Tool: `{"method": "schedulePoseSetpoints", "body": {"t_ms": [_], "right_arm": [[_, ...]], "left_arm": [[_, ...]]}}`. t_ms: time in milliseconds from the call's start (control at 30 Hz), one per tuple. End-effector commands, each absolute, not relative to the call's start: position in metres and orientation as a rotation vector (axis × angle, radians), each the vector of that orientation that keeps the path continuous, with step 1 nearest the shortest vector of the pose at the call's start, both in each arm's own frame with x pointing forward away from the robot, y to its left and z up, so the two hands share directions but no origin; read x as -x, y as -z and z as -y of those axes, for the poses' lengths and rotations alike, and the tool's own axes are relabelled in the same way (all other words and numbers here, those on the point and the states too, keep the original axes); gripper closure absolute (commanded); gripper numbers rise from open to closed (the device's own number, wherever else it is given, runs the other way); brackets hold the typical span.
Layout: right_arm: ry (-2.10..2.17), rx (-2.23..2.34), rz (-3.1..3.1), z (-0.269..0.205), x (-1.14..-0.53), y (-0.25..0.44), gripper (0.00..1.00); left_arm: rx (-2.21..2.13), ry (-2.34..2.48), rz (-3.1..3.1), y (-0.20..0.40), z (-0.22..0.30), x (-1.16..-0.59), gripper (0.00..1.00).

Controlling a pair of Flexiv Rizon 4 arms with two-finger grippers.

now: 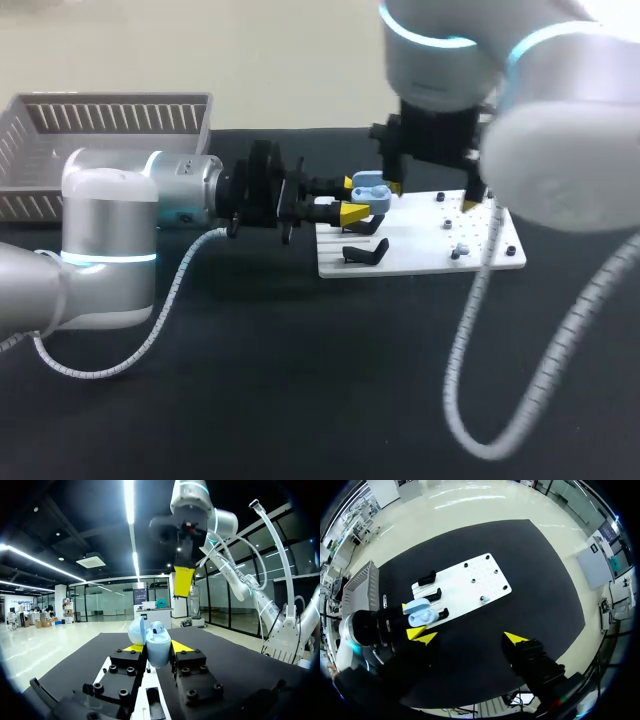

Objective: Pick up each earbud case from the left stands, insert the matching earbuds, close the lid, and place the case in the box.

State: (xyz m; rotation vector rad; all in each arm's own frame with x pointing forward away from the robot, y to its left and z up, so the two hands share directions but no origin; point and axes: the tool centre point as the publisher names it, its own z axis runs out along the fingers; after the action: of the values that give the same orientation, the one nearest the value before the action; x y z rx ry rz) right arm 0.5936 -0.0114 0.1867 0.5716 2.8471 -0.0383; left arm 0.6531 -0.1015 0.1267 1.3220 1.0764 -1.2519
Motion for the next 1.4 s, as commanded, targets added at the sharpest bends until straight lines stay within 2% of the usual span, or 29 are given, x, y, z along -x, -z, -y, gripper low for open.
{"method": "schedulePoseSetpoints", "body": {"t_ms": [33, 100, 167, 267, 467, 567, 733, 933, 1100, 1167, 1267, 1400], "right_arm": [[-0.378, -0.495, -2.807, 0.041, -0.585, -0.179, 0.18], [-0.402, -0.491, -2.816, 0.043, -0.585, -0.174, 0.25], [-0.38, -0.485, -2.828, 0.045, -0.586, -0.164, 0.17], [-0.389, -0.482, -2.836, 0.048, -0.589, -0.154, 0.22], [-0.336, -0.443, -2.8, 0.054, -0.598, -0.135, 0.21], [-0.331, -0.423, -2.784, 0.058, -0.604, -0.125, 0.24], [-0.282, -0.37, -2.76, 0.063, -0.613, -0.112, 0.24], [-0.216, -0.319, -2.773, 0.067, -0.626, -0.09, 0.17], [-0.191, -0.304, -2.784, 0.073, -0.634, -0.075, 0.32], [-0.19, -0.305, -2.802, 0.075, -0.638, -0.067, 0.49], [-0.199, -0.307, -2.817, 0.077, -0.64, -0.059, 0.54], [-0.214, -0.304, -2.83, 0.079, -0.642, -0.053, 0.55]], "left_arm": [[-1.319, 1.248, -1.074, -0.126, 0.102, -0.652, 1.0], [-1.319, 1.248, -1.074, -0.126, 0.102, -0.652, 1.0], [-1.319, 1.248, -1.074, -0.126, 0.102, -0.652, 1.0], [-1.319, 1.248, -1.074, -0.126, 0.102, -0.652, 1.0], [-1.319, 1.248, -1.074, -0.126, 0.102, -0.652, 1.0], [-1.319, 1.248, -1.074, -0.126, 0.102, -0.652, 1.0], [-1.319, 1.248, -1.074, -0.126, 0.102, -0.652, 1.0], [-1.319, 1.248, -1.074, -0.126, 0.102, -0.652, 1.0], [-1.319, 1.248, -1.074, -0.126, 0.102, -0.652, 1.0], [-1.319, 1.248, -1.074, -0.126, 0.102, -0.652, 1.0], [-1.319, 1.248, -1.074, -0.126, 0.102, -0.652, 1.0], [-1.319, 1.248, -1.074, -0.126, 0.102, -0.652, 1.0]]}}
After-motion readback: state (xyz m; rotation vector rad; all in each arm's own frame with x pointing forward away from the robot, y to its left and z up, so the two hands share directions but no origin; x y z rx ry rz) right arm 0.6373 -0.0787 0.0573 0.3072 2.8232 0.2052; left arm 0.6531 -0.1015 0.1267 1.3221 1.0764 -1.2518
